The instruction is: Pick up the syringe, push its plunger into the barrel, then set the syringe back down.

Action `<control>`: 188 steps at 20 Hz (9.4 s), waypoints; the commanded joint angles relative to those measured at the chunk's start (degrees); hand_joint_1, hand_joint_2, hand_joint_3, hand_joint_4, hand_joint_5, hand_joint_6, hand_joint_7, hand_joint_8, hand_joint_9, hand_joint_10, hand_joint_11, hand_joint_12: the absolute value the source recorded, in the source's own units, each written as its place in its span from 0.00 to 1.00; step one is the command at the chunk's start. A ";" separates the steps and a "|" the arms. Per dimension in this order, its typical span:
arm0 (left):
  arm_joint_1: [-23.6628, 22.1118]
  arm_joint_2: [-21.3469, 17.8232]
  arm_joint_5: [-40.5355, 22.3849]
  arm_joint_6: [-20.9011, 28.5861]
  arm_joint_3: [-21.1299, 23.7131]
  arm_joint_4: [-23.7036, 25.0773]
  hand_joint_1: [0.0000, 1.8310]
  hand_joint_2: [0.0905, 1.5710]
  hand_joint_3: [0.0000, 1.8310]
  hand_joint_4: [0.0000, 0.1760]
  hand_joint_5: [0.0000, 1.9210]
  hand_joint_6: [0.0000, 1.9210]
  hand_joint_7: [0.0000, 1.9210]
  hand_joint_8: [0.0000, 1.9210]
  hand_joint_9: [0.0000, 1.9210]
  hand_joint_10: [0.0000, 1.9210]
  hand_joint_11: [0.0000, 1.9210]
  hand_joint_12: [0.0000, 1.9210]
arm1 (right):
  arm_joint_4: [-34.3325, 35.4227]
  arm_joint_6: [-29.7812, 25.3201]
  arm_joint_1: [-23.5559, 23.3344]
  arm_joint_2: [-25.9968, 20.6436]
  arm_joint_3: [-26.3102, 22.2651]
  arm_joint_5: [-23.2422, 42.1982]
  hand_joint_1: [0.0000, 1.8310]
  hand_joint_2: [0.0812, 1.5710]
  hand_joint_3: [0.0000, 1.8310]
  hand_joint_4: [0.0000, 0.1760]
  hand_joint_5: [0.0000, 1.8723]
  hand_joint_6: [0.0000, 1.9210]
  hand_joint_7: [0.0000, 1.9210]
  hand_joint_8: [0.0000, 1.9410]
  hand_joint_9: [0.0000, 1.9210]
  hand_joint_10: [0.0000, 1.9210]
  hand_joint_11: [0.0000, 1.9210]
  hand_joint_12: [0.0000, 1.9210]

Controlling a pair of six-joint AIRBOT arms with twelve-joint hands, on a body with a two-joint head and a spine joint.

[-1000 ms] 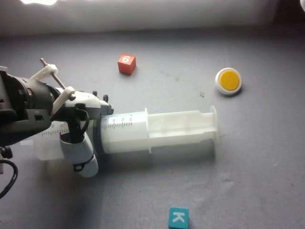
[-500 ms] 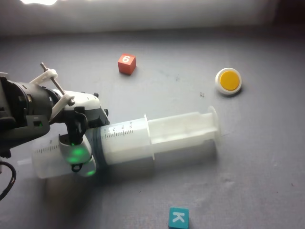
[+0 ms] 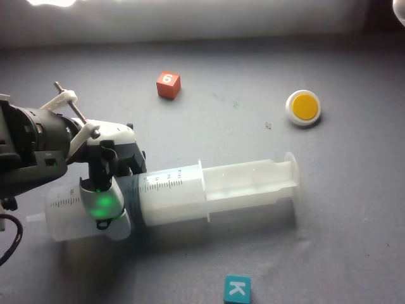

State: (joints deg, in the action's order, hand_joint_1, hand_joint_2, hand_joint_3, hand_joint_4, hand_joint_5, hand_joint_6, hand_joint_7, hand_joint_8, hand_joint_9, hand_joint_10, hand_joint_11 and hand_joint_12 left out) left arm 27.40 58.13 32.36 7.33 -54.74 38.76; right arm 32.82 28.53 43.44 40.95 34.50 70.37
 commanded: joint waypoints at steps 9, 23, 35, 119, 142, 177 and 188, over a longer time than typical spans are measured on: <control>-6.95 -5.41 -2.51 -0.19 3.03 -4.46 0.75 0.69 0.00 0.00 0.44 0.66 0.57 0.34 0.50 0.57 0.42 0.53 | -4.06 1.49 -3.11 -0.69 -0.40 3.34 0.04 0.66 0.00 0.00 0.01 0.00 0.00 0.00 0.00 0.00 0.00 0.00; -16.72 -11.34 -10.25 -0.61 4.82 -8.91 0.75 0.68 0.00 0.00 0.46 0.60 0.58 0.34 0.51 0.59 0.41 0.59 | -0.19 -1.10 -4.11 -2.07 0.21 2.70 0.00 0.64 0.00 0.00 0.00 0.00 0.00 0.00 0.00 0.00 0.00 0.00; -19.36 -12.10 -10.47 -0.59 5.66 -8.98 0.81 0.70 0.00 0.00 0.44 0.68 0.52 0.50 0.50 0.51 0.34 0.74 | 3.54 -1.81 -5.10 7.05 -0.41 5.59 0.00 0.64 0.00 0.00 0.00 0.00 0.00 0.00 0.00 0.00 0.00 0.00; -18.71 -12.04 -10.05 -0.67 5.52 -7.55 0.75 0.69 0.00 0.00 0.44 0.62 0.54 0.47 0.47 0.59 0.37 0.53 | 8.74 3.36 -8.75 25.35 -3.91 -4.94 0.00 0.63 0.00 0.00 0.00 0.00 0.00 0.00 0.00 0.00 0.00 0.00; -6.19 -5.96 -11.78 -0.73 2.40 -1.69 0.75 0.71 0.00 0.00 0.42 0.70 0.51 0.49 0.45 0.60 0.37 0.54 | -5.21 8.51 -4.35 4.68 0.27 -11.16 0.00 0.64 0.00 0.00 0.00 0.00 0.00 0.00 0.00 0.00 0.00 0.00; -6.22 -14.38 -51.15 -0.70 -0.57 19.97 0.13 0.69 0.01 0.00 0.22 0.62 0.29 0.64 0.26 0.67 0.18 0.80 | -5.38 10.43 -4.11 3.82 2.03 -19.15 0.05 0.68 0.00 0.00 0.20 0.01 0.23 0.01 0.21 0.03 0.00 0.42; -6.19 -23.17 -80.21 -0.78 -3.39 27.69 0.72 0.81 0.00 0.82 0.83 1.00 0.89 1.00 0.93 1.00 0.97 1.00 | -4.11 19.61 -6.98 2.72 2.15 -25.80 0.49 0.90 0.02 0.99 0.83 1.00 0.91 1.00 0.95 1.00 1.00 1.00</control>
State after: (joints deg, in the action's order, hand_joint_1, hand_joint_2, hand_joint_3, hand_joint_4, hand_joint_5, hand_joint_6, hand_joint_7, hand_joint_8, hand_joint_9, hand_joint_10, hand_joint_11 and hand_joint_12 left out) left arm 22.15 35.22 -43.00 6.55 -57.91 69.69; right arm 29.95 48.05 37.01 43.99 36.58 40.60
